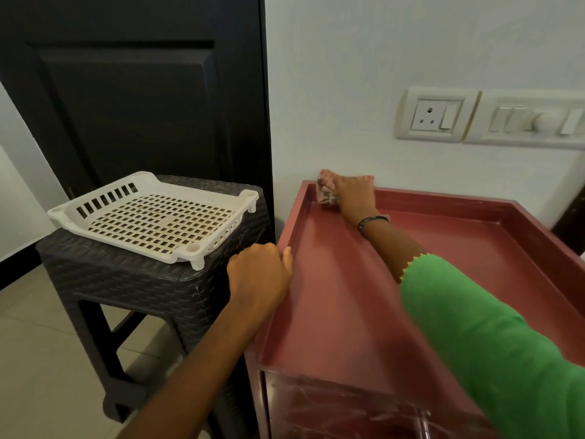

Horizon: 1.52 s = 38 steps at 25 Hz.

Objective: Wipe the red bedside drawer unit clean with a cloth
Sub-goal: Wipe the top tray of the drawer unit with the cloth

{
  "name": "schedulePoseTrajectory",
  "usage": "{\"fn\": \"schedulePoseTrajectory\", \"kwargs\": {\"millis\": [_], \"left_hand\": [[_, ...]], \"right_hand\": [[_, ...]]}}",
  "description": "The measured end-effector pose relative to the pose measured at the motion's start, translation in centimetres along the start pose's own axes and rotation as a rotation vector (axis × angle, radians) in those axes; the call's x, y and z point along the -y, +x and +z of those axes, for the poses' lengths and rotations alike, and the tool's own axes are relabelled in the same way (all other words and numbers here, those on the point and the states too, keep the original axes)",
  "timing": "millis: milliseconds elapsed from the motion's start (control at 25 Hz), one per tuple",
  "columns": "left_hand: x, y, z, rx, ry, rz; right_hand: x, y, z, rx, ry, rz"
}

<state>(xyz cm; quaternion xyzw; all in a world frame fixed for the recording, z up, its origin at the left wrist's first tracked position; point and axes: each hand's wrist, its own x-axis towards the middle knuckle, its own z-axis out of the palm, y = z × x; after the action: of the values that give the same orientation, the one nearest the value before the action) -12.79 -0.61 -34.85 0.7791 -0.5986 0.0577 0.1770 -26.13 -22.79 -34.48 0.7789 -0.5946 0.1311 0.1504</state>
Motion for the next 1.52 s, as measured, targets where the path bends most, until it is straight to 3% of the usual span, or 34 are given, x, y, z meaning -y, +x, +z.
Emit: {"fn": "schedulePoseTrajectory", "kwargs": {"millis": [160,280,440,600,960,1040,1160,1360,1520], "left_hand": [[0.1,0.2,0.1,0.006,-0.009,0.002],[0.1,0.1,0.1,0.013,0.011,0.012],[0.2,0.3,0.3,0.002,0.006,0.015],[0.1,0.3,0.4,-0.013,0.02,0.026],[0.0,0.0,0.3,-0.03,0.005,0.015],[0.1,0.2,0.3,-0.03,-0.006,0.01],[0.0,0.2,0.4,-0.028,-0.027,0.002],[0.3,0.3,0.5,-0.031,-0.015,0.002],[0.3,0.3,0.6,-0.034,0.001,-0.006]], "right_hand": [[-5.9,-2.3,0.1,-0.004,-0.106,0.171],[-2.7,-1.5,-0.6,0.018,-0.06,0.21],[3.6,0.3,0.3,0.009,0.119,-0.059],[0.7,-0.8,0.0,-0.014,0.137,-0.148],[-20.4,-8.1,-0.3,-0.142,0.117,0.172],[-21.7,-8.1,0.5,-0.148,0.11,0.292],[-18.5,-6.1,0.9,-0.156,0.127,0.419],[-11.5,-5.2,-1.0,-0.074,0.193,0.064],[-16.6,-6.0,-2.0,-0.03,0.114,0.099]]}}
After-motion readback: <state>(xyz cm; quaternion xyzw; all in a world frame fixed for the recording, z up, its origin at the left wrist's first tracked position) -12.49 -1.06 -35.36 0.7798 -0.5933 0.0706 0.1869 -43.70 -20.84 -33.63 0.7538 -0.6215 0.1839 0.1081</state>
